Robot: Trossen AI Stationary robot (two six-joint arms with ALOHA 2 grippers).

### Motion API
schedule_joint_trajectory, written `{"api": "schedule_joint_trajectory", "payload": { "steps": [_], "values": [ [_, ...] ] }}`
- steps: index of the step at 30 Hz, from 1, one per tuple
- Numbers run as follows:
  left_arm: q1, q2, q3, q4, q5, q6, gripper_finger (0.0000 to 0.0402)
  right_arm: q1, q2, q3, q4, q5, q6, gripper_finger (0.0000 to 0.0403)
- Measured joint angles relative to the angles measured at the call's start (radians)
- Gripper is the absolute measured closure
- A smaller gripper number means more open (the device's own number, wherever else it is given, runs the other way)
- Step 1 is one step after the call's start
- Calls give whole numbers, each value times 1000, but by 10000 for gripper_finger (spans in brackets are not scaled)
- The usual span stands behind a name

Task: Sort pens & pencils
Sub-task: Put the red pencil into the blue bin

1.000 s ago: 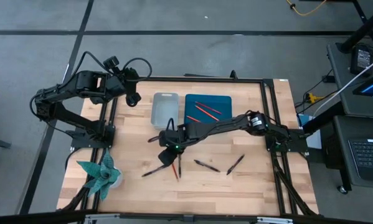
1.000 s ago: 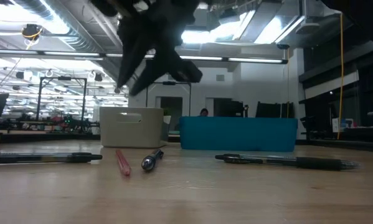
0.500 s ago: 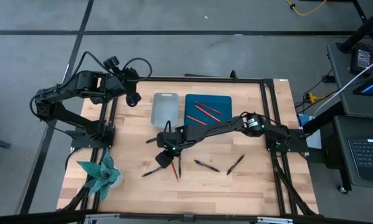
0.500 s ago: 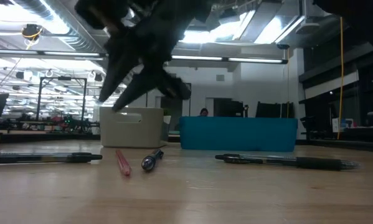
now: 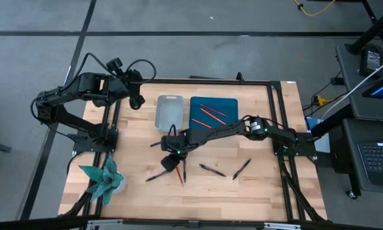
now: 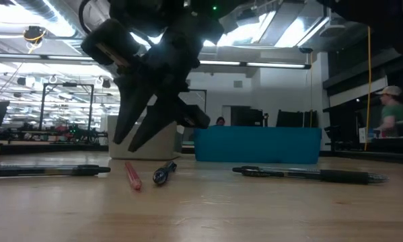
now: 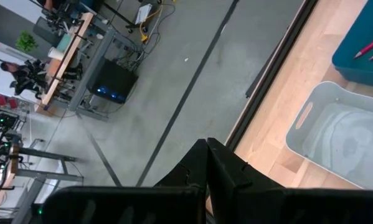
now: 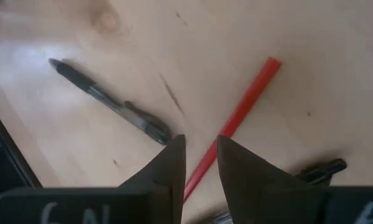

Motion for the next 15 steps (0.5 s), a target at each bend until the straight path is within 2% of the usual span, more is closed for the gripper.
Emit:
{"api": "schedule_joint_trajectory", "payload": {
  "steps": [15],
  "values": [
    [0,0,0,0,0,0,401,-23,-1,0,-24,21,-9,310]
  ]
}}
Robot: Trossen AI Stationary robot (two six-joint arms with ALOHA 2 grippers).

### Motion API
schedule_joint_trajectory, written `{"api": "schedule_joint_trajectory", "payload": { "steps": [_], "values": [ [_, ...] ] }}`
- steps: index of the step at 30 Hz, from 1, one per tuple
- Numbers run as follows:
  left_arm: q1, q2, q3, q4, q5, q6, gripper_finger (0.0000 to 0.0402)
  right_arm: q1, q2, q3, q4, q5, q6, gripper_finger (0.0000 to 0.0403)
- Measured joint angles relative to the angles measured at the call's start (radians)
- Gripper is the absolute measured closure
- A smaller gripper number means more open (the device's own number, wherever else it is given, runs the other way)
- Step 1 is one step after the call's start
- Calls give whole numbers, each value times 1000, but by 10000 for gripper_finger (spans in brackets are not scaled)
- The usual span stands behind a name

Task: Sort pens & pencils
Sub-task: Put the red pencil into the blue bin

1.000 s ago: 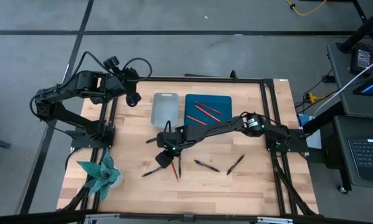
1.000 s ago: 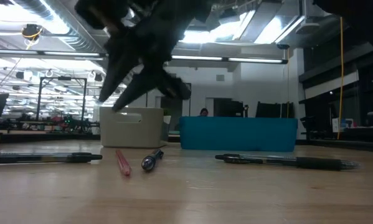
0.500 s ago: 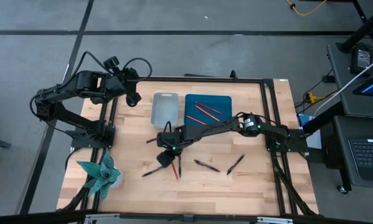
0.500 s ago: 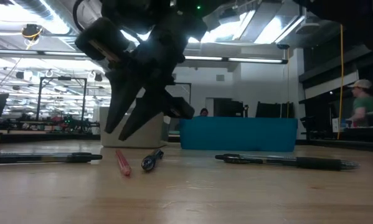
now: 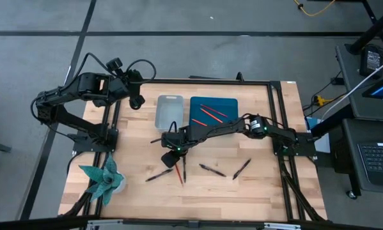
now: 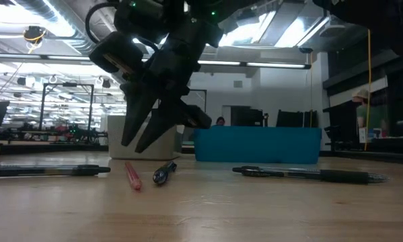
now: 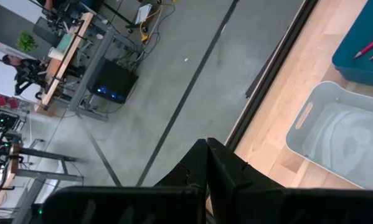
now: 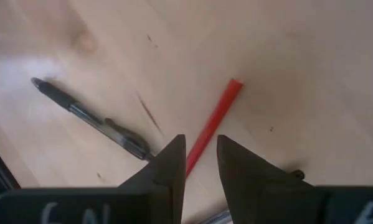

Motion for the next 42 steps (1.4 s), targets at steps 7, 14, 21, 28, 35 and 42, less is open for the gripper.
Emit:
{"api": "schedule_joint_trajectory", "payload": {
  "steps": [7,14,21,28,35,42],
  "values": [
    [0,0,0,0,0,0,401,0,15,0,4,-18,24,310],
    [0,0,0,0,0,0,401,0,43,0,24,-54,27,310],
    [0,1,0,0,0,0,401,0,45,0,48,-66,49,310],
    [0,1,0,0,0,0,401,0,45,0,48,-66,62,310],
    [0,1,0,0,0,0,401,0,45,0,28,-65,83,310],
    [0,1,0,0,0,0,401,0,45,1,21,-50,104,310]
  ]
}}
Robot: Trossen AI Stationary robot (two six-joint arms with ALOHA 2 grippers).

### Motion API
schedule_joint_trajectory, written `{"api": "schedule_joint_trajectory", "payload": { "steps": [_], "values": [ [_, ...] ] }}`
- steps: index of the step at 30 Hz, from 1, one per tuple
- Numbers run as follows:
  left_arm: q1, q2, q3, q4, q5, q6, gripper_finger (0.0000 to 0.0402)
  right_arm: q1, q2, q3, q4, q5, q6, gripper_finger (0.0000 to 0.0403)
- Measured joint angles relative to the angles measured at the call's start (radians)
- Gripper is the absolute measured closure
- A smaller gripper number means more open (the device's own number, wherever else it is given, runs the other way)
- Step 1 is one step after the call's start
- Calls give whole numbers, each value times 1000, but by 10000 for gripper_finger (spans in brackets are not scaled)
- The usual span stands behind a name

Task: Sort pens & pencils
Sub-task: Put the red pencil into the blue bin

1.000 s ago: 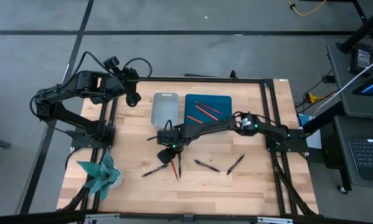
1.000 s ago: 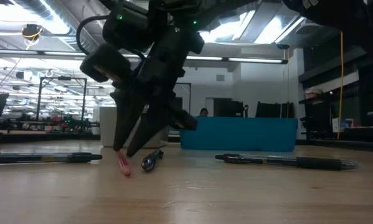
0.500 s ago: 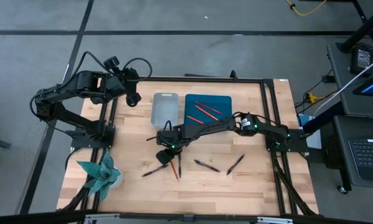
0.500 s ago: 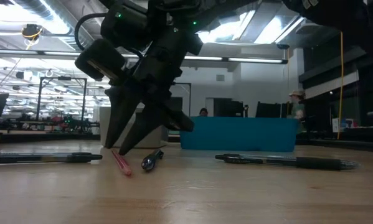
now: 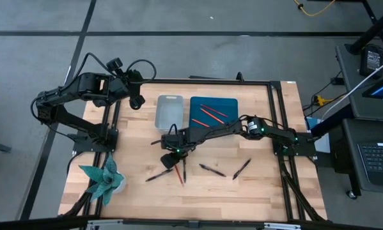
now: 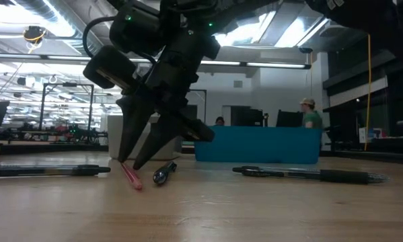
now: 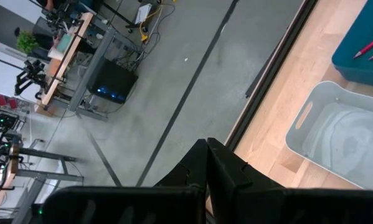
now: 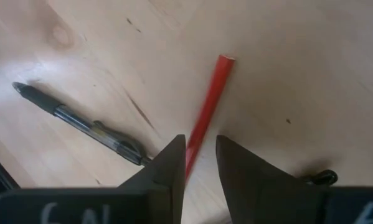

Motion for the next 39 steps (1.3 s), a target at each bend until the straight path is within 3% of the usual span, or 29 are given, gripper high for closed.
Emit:
{"api": "schedule_joint_trajectory", "payload": {
  "steps": [31,35,39],
  "values": [
    [0,0,0,0,20,0,401,0,0,1,-19,38,27,310],
    [0,0,0,0,50,0,401,-1,4,61,-74,63,-19,310],
    [0,0,0,0,50,40,401,0,2,206,-164,159,-109,310]
  ]
}}
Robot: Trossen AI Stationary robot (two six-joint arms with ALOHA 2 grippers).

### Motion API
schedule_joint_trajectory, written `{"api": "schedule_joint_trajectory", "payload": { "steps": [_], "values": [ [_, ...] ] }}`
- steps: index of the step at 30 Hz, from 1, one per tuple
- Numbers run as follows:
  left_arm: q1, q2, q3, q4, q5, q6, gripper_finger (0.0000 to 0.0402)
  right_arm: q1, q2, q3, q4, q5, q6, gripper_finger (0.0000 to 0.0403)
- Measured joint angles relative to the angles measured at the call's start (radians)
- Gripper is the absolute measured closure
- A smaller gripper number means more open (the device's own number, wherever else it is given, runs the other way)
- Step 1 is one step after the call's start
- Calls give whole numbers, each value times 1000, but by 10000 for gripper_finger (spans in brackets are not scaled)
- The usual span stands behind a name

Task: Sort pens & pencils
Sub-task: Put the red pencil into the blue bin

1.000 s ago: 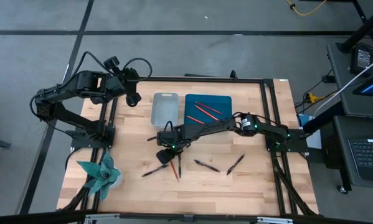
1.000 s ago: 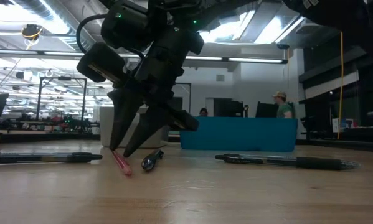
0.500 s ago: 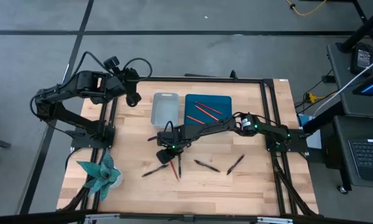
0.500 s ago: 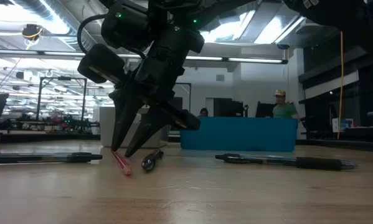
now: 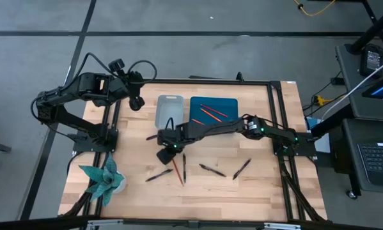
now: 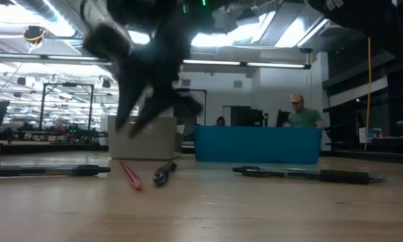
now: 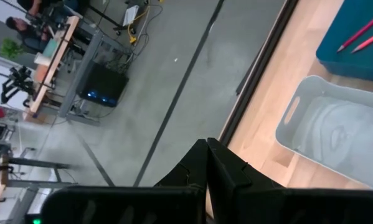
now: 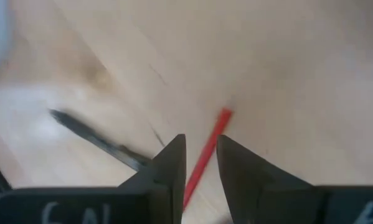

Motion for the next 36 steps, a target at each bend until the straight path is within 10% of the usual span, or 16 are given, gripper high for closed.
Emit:
{"api": "schedule_joint_trajectory", "payload": {
  "steps": [14,20,36],
  "values": [
    [0,9,1,172,1,13,401,49,-229,49,-681,568,54,310],
    [-33,73,2,248,109,-33,401,55,-348,40,-677,808,-106,310],
    [-162,347,0,25,156,-400,401,24,-730,27,-675,995,-258,310]
  ]
}}
